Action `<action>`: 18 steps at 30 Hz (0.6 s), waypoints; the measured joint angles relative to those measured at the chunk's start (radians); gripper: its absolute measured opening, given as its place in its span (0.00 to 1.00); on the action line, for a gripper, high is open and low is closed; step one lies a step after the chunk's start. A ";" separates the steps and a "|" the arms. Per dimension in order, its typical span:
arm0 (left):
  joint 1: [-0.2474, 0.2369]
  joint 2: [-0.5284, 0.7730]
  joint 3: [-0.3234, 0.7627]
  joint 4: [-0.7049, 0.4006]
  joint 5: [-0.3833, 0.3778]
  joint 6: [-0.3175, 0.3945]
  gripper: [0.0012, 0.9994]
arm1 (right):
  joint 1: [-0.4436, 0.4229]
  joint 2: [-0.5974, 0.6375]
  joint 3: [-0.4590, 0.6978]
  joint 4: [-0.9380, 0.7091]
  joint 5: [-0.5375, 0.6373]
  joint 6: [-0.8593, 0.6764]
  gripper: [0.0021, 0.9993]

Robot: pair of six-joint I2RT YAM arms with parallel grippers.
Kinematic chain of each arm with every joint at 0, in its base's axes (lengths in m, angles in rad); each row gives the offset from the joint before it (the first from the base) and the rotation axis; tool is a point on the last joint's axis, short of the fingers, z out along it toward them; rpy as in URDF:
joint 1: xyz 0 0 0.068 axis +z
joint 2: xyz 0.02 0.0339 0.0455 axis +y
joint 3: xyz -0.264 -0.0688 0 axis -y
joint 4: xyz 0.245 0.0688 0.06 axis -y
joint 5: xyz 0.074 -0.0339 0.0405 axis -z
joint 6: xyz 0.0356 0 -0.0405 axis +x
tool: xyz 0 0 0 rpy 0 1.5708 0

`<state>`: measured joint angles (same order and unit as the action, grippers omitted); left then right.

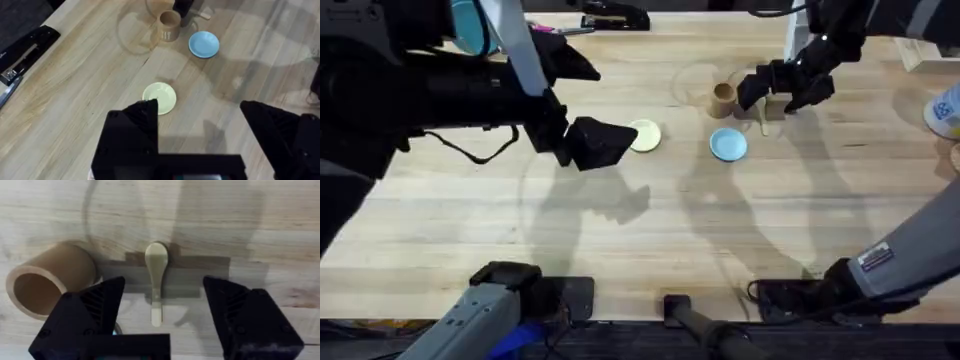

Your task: Pick up a utensil and set it on the pink plate, then put the other utensil in the container.

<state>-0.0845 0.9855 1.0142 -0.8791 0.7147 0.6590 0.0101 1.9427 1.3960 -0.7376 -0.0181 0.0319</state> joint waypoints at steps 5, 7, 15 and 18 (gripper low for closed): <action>0.000 0.000 0.000 0.000 0.000 0.000 1.00 | 0.002 0.008 0.008 -0.003 0.006 0.011 0.92; 0.000 0.000 0.000 0.000 0.000 0.000 1.00 | 0.005 0.013 0.013 -0.007 0.017 0.014 0.88; 0.000 0.000 0.000 0.000 0.000 0.000 1.00 | 0.021 0.018 0.017 -0.013 0.064 -0.014 0.66; 0.000 0.000 0.000 0.000 0.000 0.000 1.00 | 0.039 0.019 0.018 -0.012 0.083 -0.018 0.65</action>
<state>-0.0845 0.9855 1.0142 -0.8791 0.7147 0.6590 0.0487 1.9614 1.4138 -0.7492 0.0651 0.0135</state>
